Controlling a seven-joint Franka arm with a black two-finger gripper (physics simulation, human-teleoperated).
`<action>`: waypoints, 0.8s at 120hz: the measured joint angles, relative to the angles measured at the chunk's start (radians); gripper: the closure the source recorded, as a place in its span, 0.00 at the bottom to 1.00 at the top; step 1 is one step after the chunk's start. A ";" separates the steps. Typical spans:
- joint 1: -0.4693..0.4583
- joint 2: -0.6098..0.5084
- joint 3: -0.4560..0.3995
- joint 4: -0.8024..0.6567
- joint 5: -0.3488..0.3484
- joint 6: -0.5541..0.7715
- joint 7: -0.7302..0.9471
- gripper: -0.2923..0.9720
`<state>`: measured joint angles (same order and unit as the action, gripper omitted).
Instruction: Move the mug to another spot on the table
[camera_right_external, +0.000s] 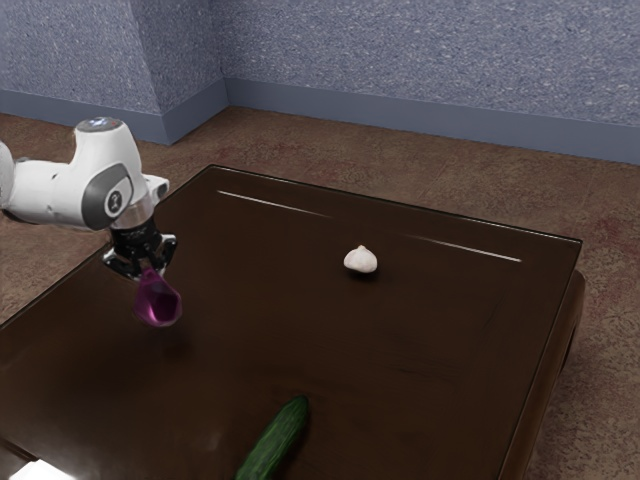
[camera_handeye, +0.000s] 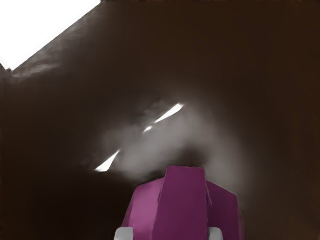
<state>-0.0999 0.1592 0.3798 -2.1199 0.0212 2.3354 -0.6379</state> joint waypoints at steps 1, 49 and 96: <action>-0.002 0.001 -0.003 0.007 0.000 -0.008 -0.001 0.78; -0.067 0.275 -0.047 0.579 -0.269 -0.619 -0.030 0.82; 0.101 0.628 -0.039 0.969 -0.678 -1.022 -0.042 0.83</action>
<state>0.0013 0.7876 0.3412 -1.1513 -0.6567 1.3130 -0.6801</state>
